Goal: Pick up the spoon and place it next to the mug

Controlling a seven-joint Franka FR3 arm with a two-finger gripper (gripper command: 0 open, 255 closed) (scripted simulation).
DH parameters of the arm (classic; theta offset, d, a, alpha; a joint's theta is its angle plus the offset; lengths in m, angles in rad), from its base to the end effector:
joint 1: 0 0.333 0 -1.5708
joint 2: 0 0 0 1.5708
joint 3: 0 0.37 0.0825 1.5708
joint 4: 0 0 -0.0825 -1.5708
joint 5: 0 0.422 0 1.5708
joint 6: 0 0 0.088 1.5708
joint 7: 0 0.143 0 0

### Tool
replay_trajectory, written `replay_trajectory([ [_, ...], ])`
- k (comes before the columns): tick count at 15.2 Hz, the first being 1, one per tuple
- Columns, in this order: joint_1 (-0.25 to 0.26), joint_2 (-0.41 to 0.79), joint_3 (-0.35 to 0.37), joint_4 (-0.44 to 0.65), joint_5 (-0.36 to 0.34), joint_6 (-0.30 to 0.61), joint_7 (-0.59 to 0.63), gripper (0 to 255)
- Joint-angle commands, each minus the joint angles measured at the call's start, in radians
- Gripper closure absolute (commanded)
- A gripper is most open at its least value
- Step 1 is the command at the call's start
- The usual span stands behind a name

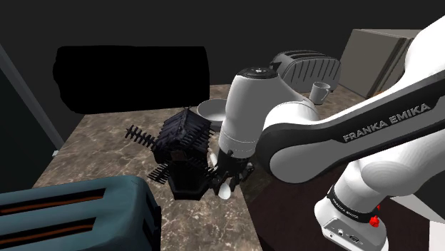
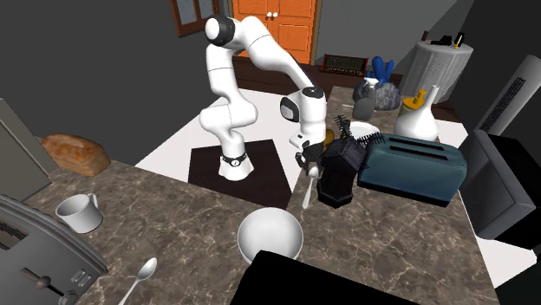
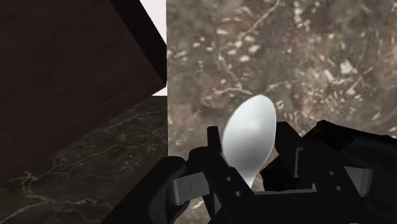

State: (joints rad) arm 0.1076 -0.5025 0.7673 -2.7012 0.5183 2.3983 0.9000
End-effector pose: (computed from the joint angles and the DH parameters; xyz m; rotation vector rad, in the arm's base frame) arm 0.2662 0.3071 0.3397 -2.9493 0.6598 -0.0998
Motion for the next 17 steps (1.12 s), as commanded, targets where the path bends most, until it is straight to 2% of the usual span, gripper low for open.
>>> replay_trajectory([
  [1,0.005,-0.025,-0.015,0.013,-0.004,-0.038,0.000,255],
  [17,0.015,-0.155,-0.120,0.145,-0.053,-0.300,0.009,255],
])
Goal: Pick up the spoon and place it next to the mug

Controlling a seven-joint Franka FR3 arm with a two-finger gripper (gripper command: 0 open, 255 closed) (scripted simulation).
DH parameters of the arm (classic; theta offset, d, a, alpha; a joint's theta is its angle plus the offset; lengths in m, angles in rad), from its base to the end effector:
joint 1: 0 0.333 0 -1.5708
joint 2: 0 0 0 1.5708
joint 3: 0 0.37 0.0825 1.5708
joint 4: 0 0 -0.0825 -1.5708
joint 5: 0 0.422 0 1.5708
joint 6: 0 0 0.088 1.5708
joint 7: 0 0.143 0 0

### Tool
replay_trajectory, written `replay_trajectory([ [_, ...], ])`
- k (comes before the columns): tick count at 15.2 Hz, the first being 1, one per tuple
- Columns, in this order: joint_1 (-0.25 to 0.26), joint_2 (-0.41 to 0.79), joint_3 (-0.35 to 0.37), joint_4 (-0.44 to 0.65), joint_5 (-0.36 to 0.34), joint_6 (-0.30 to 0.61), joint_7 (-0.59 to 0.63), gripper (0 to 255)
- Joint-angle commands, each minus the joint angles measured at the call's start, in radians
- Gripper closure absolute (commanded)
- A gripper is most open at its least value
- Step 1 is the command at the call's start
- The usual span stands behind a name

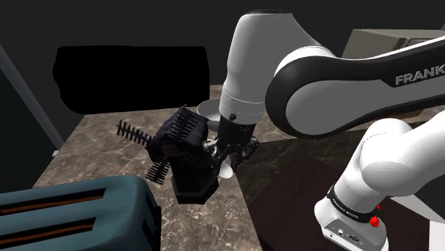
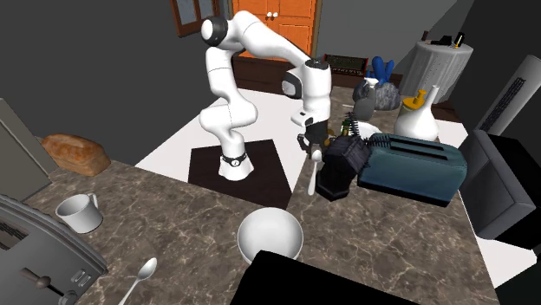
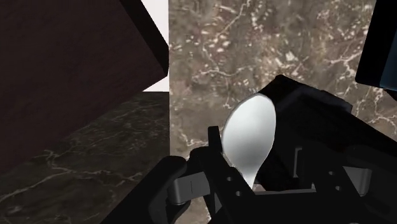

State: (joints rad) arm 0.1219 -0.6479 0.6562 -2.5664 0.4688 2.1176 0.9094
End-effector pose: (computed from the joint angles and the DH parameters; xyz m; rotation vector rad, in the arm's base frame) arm 0.2651 0.3093 0.4330 -2.9499 0.6600 -0.0988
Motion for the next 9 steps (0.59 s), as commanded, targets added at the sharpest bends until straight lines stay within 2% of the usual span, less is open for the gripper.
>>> replay_trajectory([
  [1,0.000,-0.014,-0.014,0.020,-0.007,-0.034,0.001,255],
  [9,-0.006,-0.041,-0.055,0.106,-0.037,-0.148,0.009,255],
])
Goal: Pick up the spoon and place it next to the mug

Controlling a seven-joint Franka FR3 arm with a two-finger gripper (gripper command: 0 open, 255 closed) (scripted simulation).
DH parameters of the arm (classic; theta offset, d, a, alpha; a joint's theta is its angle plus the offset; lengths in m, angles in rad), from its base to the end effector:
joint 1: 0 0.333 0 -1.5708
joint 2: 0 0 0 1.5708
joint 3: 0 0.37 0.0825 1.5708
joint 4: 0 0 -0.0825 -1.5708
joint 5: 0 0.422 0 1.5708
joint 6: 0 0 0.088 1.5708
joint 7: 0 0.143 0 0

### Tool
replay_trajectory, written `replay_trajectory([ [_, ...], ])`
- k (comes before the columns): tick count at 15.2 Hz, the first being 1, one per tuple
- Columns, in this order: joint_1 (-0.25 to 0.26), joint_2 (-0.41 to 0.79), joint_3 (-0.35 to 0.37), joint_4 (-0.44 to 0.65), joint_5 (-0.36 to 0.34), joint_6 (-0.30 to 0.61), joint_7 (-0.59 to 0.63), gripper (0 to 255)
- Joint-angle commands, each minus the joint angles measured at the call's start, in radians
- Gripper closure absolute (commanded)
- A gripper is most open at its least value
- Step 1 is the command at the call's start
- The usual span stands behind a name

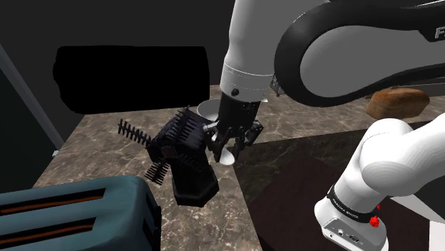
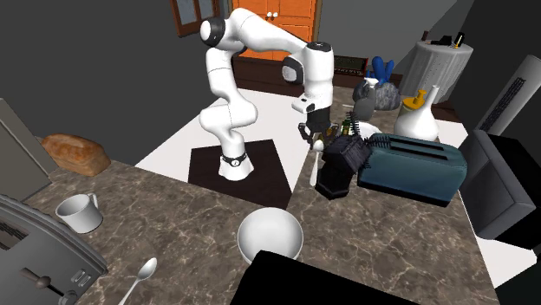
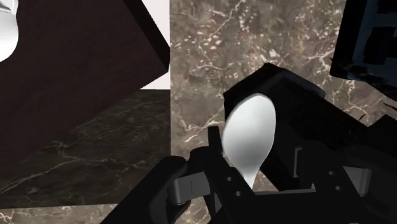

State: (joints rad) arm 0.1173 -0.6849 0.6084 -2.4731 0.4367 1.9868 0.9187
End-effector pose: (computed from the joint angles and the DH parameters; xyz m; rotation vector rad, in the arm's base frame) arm 0.2645 0.3101 0.4842 -2.9498 0.6596 -0.0988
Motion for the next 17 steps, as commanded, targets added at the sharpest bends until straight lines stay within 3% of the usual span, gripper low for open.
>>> replay_trajectory([
  [1,-0.002,-0.006,-0.012,0.024,-0.008,-0.031,0.001,255],
  [3,-0.004,-0.009,-0.020,0.047,-0.015,-0.056,0.004,255],
  [9,-0.006,-0.132,-0.177,-0.071,-0.054,-0.103,-0.142,255],
  [17,-0.068,-0.236,-0.381,-0.167,-0.167,-0.155,-0.337,255],
])
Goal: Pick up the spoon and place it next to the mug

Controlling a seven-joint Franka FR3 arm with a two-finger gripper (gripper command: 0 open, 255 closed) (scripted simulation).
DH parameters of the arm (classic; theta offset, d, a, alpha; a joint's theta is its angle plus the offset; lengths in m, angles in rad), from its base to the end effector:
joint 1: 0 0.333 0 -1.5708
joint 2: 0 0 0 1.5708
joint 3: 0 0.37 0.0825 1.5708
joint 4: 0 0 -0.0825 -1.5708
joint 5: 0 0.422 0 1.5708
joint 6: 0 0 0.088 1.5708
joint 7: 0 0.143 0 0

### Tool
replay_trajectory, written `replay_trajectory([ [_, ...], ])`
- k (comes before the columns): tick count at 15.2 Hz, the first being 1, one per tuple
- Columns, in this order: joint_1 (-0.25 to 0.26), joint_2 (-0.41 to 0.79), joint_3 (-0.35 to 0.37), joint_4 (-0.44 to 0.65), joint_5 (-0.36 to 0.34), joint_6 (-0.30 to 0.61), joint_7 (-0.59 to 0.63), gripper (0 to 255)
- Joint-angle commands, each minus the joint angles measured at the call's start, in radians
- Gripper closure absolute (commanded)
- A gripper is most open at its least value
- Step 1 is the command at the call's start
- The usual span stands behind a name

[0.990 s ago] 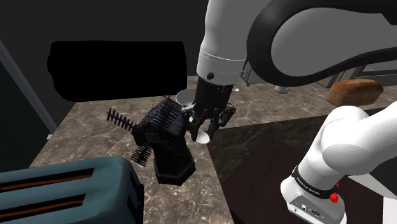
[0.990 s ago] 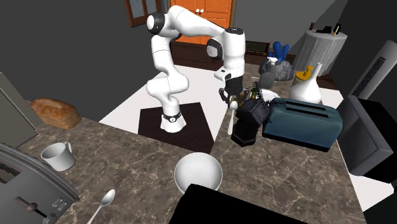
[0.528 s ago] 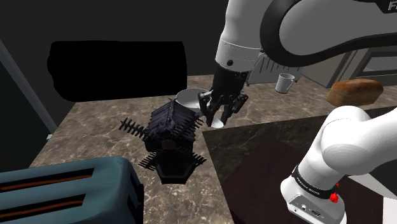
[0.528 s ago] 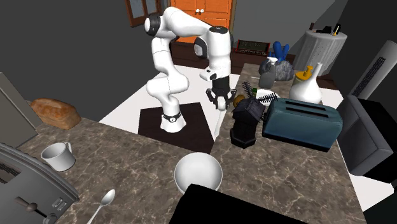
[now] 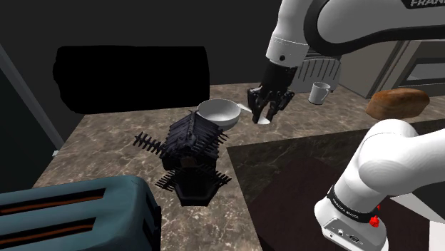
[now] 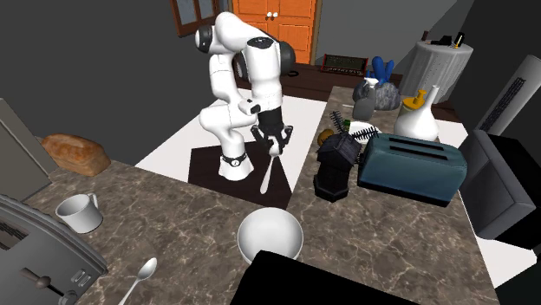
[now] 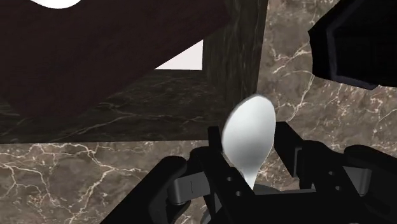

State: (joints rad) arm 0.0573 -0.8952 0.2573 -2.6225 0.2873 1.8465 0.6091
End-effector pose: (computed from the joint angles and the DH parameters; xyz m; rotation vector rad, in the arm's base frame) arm 0.2787 0.1313 0.5027 -2.9493 0.6627 -0.1000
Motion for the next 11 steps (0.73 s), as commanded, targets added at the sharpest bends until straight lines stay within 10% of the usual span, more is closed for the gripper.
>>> replay_trajectory([
  [1,-0.020,-0.033,-0.056,-0.024,-0.034,-0.019,-0.053,255],
  [11,-0.149,-0.012,-0.308,-0.020,-0.215,-0.034,-0.308,255],
])
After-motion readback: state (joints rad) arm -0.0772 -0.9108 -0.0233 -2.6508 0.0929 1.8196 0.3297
